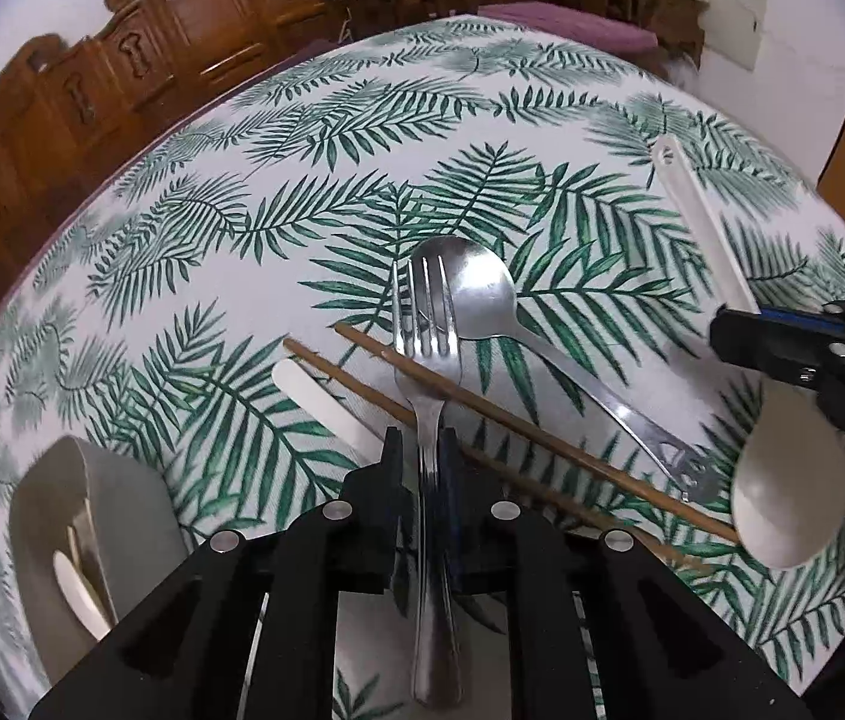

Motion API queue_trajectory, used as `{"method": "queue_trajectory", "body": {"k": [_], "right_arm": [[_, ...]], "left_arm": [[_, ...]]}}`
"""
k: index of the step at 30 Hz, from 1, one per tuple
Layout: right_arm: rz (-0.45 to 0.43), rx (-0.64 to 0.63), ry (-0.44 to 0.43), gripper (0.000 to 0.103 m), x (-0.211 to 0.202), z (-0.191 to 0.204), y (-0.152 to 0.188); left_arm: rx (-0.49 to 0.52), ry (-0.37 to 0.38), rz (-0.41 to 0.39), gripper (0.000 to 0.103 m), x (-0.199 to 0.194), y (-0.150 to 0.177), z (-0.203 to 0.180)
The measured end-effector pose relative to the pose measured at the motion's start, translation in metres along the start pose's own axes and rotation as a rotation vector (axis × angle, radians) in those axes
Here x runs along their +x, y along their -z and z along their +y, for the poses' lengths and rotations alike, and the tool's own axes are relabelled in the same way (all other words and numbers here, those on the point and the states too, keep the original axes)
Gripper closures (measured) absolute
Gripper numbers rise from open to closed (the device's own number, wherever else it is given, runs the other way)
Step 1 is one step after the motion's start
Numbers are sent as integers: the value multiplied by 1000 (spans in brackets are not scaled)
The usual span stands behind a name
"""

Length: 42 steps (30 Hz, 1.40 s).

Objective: Organize utensils
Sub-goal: 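Grasp a metal fork from the pile with the left tool while the right tool holds utensils, then carry the metal fork over the tray and lower it in with the left tool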

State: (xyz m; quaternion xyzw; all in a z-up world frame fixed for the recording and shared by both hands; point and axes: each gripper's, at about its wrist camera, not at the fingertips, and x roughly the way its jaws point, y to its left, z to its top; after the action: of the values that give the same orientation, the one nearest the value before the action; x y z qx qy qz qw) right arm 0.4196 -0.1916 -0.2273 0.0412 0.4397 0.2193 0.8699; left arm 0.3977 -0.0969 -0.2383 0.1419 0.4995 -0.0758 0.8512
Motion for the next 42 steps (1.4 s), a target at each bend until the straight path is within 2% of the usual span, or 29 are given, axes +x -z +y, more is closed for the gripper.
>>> {"method": "queue_trajectory", "body": {"k": [5,8,14,24,33,42], "right_arm": [[-2,0,-8,98,-1,1,0],[-2,-2,-8,98,-1,2,0],[-9,1,-9,98,-3,2,-1],[-48,-16,-13,98,-14,9,-4],[-81,-24,-46,98,-25,22,-6],[-105,-85,-84,98,-39,63,-7]], "left_arm": [[31,-3,24,95,2,-3,-1],[2,-12,19,97,2,-4,7],[-86,-19,-32,97,-12,-11,30],[-142,-77,-112,97,-49,-28,61],[-140,-56,-132,97,-79,-4,65],[-150,-37,-156,97,-110,23,72]]}}
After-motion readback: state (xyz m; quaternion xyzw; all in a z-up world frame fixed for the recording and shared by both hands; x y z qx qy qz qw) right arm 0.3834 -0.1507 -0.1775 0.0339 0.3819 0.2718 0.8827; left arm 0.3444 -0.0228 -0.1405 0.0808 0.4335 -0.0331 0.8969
